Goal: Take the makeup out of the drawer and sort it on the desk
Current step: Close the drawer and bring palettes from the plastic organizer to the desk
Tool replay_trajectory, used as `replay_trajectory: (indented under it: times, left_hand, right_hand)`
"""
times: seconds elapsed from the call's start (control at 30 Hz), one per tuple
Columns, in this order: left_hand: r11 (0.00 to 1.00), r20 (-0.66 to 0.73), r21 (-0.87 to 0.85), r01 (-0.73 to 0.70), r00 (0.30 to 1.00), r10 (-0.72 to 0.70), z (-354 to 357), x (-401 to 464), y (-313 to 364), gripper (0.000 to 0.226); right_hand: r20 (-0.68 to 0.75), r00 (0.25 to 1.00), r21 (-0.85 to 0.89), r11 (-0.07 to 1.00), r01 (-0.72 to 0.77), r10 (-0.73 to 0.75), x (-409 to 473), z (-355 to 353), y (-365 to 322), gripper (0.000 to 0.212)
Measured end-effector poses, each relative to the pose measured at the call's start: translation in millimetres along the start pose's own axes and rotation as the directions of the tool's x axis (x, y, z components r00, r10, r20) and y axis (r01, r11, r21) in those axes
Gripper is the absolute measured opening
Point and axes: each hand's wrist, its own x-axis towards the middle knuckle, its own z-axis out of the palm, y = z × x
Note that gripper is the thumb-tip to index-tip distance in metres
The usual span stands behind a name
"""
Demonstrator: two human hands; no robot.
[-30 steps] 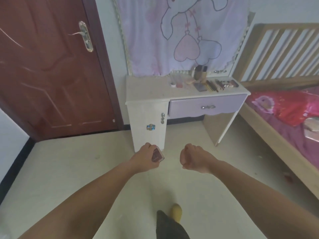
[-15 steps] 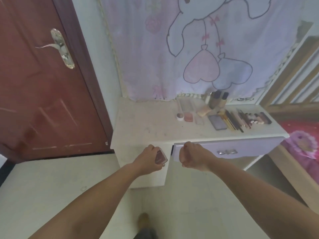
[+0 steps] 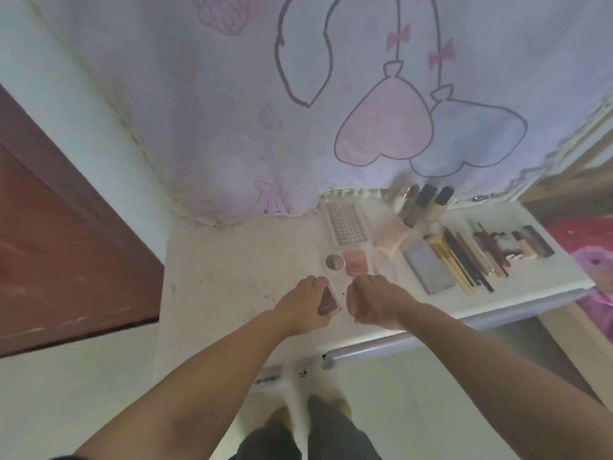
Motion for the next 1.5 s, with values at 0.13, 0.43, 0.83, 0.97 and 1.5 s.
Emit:
replay_trajectory:
  times: [0.13, 0.43, 0.83, 0.97, 1.5]
  left_hand:
    - [0.995, 0.023, 0.100, -0.015, 1.000, 0.013, 5.3, 22.4, -6.2, 0.043]
    - [0.962, 0.106, 0.269, -0.048, 0.994, 0.020, 21.5, 31.4, -19.9, 0.058]
    - [0.943, -0.028, 0.250, -0.219, 0.972, 0.233, -71.8, 78.5, 40.6, 0.046]
    - [0.809, -0.042, 0.385, -0.444, 0.868, 0.496, -78.8, 83.3, 92.3, 0.051]
    - [0.001, 0.688, 0.258, -0.966, 0.185, 0.702, 163.9, -177.1, 243.9, 0.064]
  right_hand:
    - [0.063, 0.995, -0.109, 0.990, 0.089, -0.082, 22.9, -3.0, 15.0, 0.063]
    - [0.094, 0.975, -0.254, 0.943, 0.217, -0.199, 37.6, 10.3, 34.4, 0.064]
    - [-0.396, 0.912, -0.150, 0.973, -0.177, 0.105, -7.7, -66.0, 36.6, 0.041]
    - [-0.589, 0.708, 0.045, 0.890, -0.454, 0.390, -72.8, -61.1, 31.2, 0.056]
    - [0.064, -0.131, 0.489, -0.145, -0.860, 0.989, -413.8, 220.3, -146.6, 0.056]
